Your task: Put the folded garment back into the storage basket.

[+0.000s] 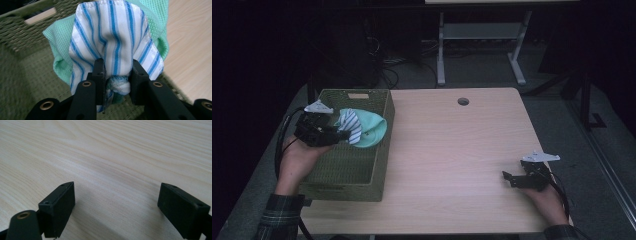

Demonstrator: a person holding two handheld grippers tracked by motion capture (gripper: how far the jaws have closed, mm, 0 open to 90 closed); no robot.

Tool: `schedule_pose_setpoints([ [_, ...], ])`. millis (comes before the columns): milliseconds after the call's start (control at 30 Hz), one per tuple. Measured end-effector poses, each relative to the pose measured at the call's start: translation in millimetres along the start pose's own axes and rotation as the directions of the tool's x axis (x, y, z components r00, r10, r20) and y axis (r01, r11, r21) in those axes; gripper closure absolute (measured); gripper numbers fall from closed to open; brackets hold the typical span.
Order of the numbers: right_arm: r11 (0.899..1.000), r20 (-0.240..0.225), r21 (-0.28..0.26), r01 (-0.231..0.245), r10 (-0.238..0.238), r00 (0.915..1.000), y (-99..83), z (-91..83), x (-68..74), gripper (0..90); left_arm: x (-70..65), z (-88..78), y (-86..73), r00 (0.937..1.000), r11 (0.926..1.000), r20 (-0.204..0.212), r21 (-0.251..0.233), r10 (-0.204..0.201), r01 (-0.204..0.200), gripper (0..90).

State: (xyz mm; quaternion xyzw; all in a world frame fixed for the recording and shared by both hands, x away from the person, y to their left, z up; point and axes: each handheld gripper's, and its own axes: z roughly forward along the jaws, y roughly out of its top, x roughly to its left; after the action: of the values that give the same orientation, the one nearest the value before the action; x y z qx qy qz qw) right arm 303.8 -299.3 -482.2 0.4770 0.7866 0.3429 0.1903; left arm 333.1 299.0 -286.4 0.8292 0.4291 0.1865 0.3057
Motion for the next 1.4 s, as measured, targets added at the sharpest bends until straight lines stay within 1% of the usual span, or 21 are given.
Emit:
schedule_pose_setpoints([
  [67, 1.000, 0.000, 0.000, 0.000, 0.000, 1.0000, 0.0, 0.0, 0.0, 13.9, 5.1, 0.3, -3.7, 0.9999, 0.9999, -0.016, 0.015, -0.005, 0.005, 69.8],
  [167, 1.000, 0.000, 0.000, 0.001, -0.001, 1.0000, 0.0, 0.0, -0.1, 13.9, 13.5, 3.2, -10.7, 0.9991, 0.9993, -0.034, 0.024, -0.027, 0.028, 69.7],
  [200, 1.000, 0.000, 0.000, 0.000, 0.000, 1.0000, 0.0, 0.0, 0.0, 13.9, 15.3, 4.2, -12.4, 0.9988, 0.9991, -0.034, 0.022, -0.034, 0.035, 69.7],
  [367, 1.000, 0.000, 0.000, 0.000, 0.000, 1.0000, 0.0, 0.0, -0.1, 13.8, 24.7, 13.8, -22.8, 0.9976, 0.9972, -0.039, 0.045, -0.058, 0.059, 69.6],
  [533, 1.000, 0.002, 0.001, -0.003, 0.003, 1.0000, 0.1, 0.1, 0.1, 13.7, 30.1, 25.5, -30.3, 0.9971, 0.9959, -0.035, 0.058, -0.068, 0.070, 69.3],
  [767, 1.000, 0.002, 0.001, -0.002, 0.002, 1.0000, 0.1, 0.1, 0.0, 13.8, 33.8, 41.7, -38.3, 0.9957, 0.9937, -0.031, 0.068, -0.087, 0.089, 69.2],
  [833, 1.000, 0.002, 0.001, -0.002, 0.002, 1.0000, 0.1, 0.1, 0.0, 13.8, 34.1, 46.6, -40.6, 0.9958, 0.9935, -0.027, 0.070, -0.088, 0.089, 69.1],
  [900, 1.000, 0.002, 0.001, -0.002, 0.002, 1.0000, 0.1, 0.1, 0.1, 13.7, 34.2, 52.0, -42.3, 0.9966, 0.9933, -0.026, 0.083, -0.078, 0.080, 69.1],
  [1033, 1.000, 0.002, 0.000, -0.004, 0.004, 1.0000, 0.1, 0.1, 0.1, 13.8, 34.2, 61.5, -45.0, 0.9960, 0.9924, -0.020, 0.085, -0.087, 0.089, 69.1],
  [1200, 1.000, 0.002, 0.000, -0.004, 0.004, 1.0000, 0.1, 0.1, 0.1, 13.8, 33.3, 71.7, -47.4, 0.9966, 0.9917, -0.019, 0.099, -0.080, 0.082, 69.1],
  [1333, 1.000, 0.002, 0.000, -0.005, 0.005, 1.0000, 0.1, 0.1, 0.2, 13.8, 31.6, 80.1, -49.9, 0.9962, 0.9913, -0.012, 0.098, -0.087, 0.087, 69.1],
  [1400, 1.000, 0.002, 0.000, -0.005, 0.005, 1.0000, 0.1, 0.1, 0.2, 13.8, 31.1, 83.6, -51.1, 0.9964, 0.9907, -0.012, 0.106, -0.084, 0.085, 69.1],
])
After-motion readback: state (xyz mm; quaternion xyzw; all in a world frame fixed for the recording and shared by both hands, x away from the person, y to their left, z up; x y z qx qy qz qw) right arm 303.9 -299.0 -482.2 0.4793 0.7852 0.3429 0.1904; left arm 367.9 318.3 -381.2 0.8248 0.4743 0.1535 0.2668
